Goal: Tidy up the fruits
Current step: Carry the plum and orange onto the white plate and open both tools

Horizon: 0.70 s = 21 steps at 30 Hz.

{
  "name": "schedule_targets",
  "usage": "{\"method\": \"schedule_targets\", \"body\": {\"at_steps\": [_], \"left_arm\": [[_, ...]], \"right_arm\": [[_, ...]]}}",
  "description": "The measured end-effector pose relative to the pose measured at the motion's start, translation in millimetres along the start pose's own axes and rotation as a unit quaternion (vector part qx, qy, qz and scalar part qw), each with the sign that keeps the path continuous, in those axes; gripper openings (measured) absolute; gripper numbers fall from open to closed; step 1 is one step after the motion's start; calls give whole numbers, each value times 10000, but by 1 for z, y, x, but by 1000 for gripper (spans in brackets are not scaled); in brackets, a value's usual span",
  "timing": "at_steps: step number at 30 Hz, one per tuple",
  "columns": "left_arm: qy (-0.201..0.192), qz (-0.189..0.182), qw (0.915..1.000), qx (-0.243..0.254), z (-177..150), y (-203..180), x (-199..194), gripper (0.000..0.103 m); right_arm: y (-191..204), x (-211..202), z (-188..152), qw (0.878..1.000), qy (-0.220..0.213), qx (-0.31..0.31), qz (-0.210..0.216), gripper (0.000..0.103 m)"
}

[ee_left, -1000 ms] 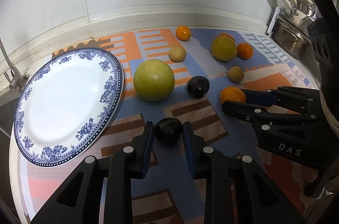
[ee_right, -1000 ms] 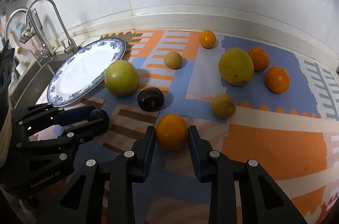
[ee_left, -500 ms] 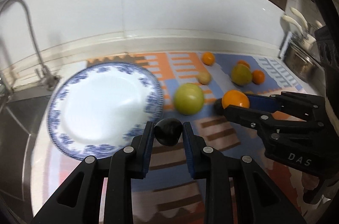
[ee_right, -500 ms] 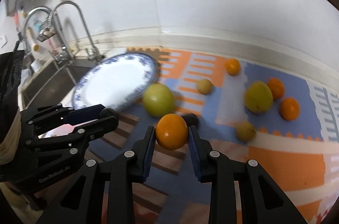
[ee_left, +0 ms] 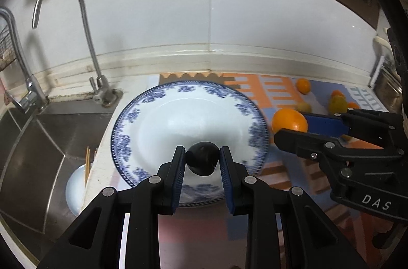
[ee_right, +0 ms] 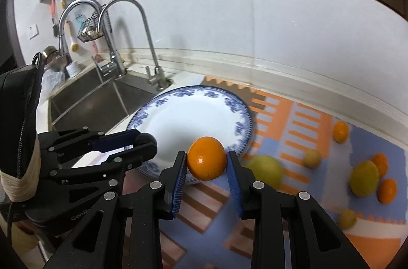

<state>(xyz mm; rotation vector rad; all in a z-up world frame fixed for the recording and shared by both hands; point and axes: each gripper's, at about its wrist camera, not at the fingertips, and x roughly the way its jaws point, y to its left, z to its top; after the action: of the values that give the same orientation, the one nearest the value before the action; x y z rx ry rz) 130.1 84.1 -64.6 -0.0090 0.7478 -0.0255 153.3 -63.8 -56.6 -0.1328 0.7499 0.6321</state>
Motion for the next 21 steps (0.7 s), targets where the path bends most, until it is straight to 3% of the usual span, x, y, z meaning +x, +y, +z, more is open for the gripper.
{"method": "schedule_targets", "body": {"at_steps": [12,21], "left_arm": [[355,98,9991,-208,-5,28,33,27],[420,107,9988,-211,-8,30,39,27]], "right_arm": [[7,54,8,9989,437,-13,193,33],[6,68,7,9982,578,-6,177,33]]}}
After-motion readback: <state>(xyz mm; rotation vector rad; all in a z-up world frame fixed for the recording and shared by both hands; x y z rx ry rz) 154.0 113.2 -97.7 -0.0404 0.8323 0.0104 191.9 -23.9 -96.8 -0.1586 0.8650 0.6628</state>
